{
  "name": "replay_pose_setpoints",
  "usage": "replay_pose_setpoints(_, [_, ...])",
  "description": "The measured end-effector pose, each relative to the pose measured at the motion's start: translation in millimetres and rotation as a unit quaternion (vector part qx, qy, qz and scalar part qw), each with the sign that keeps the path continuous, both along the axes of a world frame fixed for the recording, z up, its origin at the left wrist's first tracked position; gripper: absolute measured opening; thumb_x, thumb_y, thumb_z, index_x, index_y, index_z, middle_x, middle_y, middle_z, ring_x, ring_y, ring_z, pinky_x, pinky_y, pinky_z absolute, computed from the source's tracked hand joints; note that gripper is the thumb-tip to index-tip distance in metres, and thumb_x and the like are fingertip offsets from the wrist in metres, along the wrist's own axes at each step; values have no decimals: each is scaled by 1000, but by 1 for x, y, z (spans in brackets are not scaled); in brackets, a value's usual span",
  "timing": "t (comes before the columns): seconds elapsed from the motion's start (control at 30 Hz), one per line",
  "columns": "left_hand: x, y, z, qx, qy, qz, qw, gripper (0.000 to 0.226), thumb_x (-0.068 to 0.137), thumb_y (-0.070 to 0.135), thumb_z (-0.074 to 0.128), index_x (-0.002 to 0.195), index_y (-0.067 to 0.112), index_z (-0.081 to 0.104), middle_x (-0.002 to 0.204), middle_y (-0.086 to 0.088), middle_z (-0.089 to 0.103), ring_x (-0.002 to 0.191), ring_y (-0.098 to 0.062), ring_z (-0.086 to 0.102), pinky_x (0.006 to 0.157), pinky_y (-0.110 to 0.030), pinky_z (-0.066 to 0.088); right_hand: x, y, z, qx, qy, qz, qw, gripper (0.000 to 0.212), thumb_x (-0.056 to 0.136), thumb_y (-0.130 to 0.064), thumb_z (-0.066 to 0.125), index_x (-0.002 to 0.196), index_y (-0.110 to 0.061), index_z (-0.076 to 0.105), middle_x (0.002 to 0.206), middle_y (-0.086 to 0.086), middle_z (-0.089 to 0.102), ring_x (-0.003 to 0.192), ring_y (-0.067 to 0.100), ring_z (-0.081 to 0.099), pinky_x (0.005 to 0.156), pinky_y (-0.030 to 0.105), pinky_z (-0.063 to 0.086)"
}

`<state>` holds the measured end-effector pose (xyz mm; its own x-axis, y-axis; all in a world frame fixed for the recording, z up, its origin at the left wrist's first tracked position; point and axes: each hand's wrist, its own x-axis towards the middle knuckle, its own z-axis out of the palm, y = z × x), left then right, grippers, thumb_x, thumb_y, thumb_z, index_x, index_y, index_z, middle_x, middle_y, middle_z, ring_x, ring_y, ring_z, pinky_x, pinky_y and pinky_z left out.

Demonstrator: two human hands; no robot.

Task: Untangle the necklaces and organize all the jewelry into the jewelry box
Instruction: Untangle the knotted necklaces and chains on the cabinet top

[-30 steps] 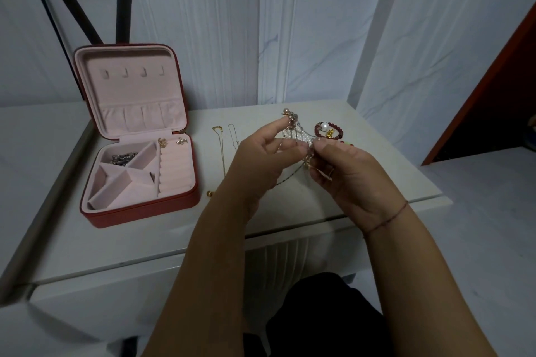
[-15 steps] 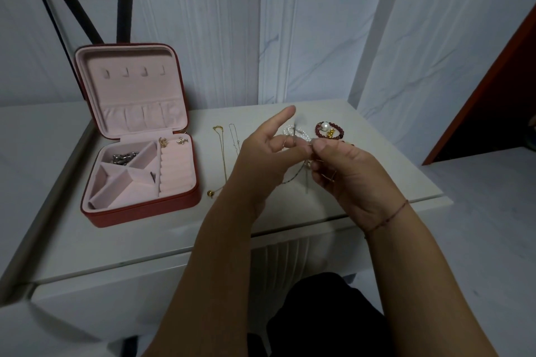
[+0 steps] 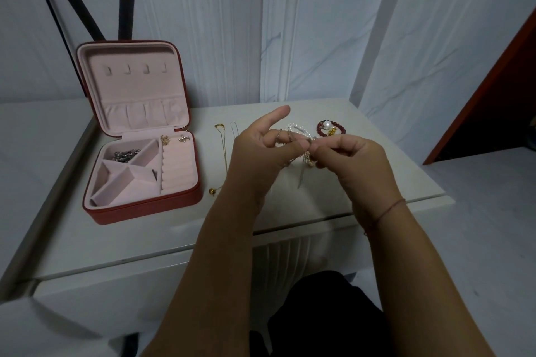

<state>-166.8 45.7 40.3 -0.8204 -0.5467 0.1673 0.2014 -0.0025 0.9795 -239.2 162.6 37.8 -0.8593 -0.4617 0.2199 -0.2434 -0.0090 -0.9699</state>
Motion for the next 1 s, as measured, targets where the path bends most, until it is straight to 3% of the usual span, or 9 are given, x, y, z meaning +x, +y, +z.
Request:
replay_pose_setpoints(0.07, [1,0,1,7,-4,-3,1000,63,81,0,70,138,14,46,79,-1,73,67,-1,65,89,-27,51,0,-1,-1,14,19,-5,1000,9,83,-6,66,78,-10,71,70,9,67,63,6,57,62,16,50])
replay_pose_setpoints(0.13, [1,2,1,14,-7,-11,1000,64,81,0,69,139,13,44,75,3,71,59,1,62,94,-32,39,0,-3,-2,22,26,-7,999,8,83,-7,64,77,-7,69,72,18,61,65,13,52,62,22,47])
replay_pose_setpoints(0.2, [-2,3,-1,33,-7,-20,999,64,83,-1,66,141,12,42,70,7,68,54,1,59,85,-25,49,0,-4,-3,18,22,-2,1000,8,82,-9,64,77,-3,66,71,15,56,66,14,49,62,24,45])
replay_pose_setpoints(0.23, [-3,3,-2,43,-10,-23,999,63,84,-1,64,141,13,42,66,9,65,53,0,57,70,-19,54,0,-5,-4,17,20,1,1000,10,82,-9,63,78,-1,65,71,14,55,66,15,48,62,24,44])
replay_pose_setpoints(0.3, [-7,3,-5,60,-24,-18,998,58,85,2,61,139,15,44,59,11,57,50,-1,48,52,-18,43,-1,-5,-5,17,21,2,1000,10,83,-7,60,79,2,64,71,13,54,66,15,47,61,22,43])
replay_pose_setpoints(0.53, [-12,-2,-11,79,-39,-12,996,49,79,12,59,127,18,50,69,0,49,53,-6,40,53,-22,37,-5,-2,-6,-23,4,-28,999,17,84,1,59,69,-9,59,67,10,50,61,10,43,56,16,38])
replay_pose_setpoints(0.7, [-16,1,-12,49,-69,5,996,33,92,7,47,124,17,52,77,3,52,54,-3,45,56,-23,38,-6,-3,-7,-61,-64,15,996,24,84,1,56,66,-14,60,69,4,63,70,14,56,75,28,48])
replay_pose_setpoints(0.9, [-14,5,-1,283,-15,-96,954,15,96,9,37,92,10,51,67,0,40,46,-6,35,54,-23,28,-4,-7,1,-143,-181,68,971,29,88,4,42,67,-14,50,69,-1,67,62,9,52,57,19,40])
replay_pose_setpoints(1.0, [-13,5,-5,284,-31,-121,951,8,95,12,44,93,13,52,69,2,43,48,-4,40,54,-20,34,-4,-7,2,-195,-242,87,946,26,89,3,40,70,-14,47,66,0,61,57,8,45,50,18,36])
